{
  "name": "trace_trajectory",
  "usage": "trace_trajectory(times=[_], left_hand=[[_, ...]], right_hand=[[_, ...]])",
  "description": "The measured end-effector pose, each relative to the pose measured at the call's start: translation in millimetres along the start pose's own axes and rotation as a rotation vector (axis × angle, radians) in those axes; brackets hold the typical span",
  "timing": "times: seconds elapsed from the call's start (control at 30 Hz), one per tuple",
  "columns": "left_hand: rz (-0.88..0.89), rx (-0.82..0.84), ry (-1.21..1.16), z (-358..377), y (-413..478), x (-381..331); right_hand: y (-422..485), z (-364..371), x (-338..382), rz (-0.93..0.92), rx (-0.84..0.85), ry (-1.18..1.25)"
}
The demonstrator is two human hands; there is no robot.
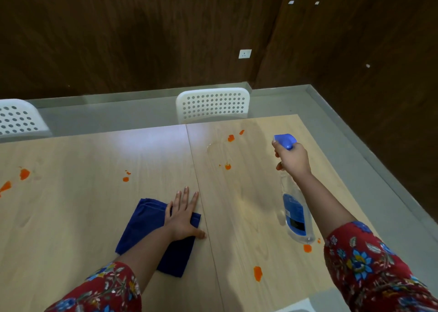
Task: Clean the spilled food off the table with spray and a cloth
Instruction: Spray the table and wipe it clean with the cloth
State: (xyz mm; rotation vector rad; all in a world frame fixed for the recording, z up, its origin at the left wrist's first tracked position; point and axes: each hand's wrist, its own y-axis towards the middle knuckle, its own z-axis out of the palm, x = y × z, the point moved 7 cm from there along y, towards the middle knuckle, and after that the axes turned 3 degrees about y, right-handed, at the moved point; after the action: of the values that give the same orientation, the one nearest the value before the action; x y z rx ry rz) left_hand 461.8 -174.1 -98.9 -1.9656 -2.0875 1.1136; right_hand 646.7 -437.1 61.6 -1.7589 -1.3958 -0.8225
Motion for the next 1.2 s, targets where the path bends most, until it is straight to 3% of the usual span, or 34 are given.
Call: trace_trajectory(times=[0.2, 0.37, 0.63, 0.83, 0.97, 1.2], left_hand=[[0.023, -0.045, 0.091, -2, -1, -22], [0.086, 0.089, 0.25, 25, -2, -55], [0.104, 0.114, 0.291, 25, -2, -49], [0.11, 0.104, 0.277, 23, -5, -50], [0.122, 0.108, 0.262, 24, -4, -49], [0.117, 0.13, 0.271, 23, -5, -48]], right_hand=[[-6, -51, -28, 0.06, -0.17, -0.044], [-12, -81, -44, 0.085, -0.221, -0.167], [-40, -104, -87, 0.173, -0.265, -0.255], [-63, -90, -105, 0.236, -0.141, -0.122], [-82, -73, -90, 0.188, -0.076, 0.056], [-127, -42, -61, 0.114, 0.124, 0.135]])
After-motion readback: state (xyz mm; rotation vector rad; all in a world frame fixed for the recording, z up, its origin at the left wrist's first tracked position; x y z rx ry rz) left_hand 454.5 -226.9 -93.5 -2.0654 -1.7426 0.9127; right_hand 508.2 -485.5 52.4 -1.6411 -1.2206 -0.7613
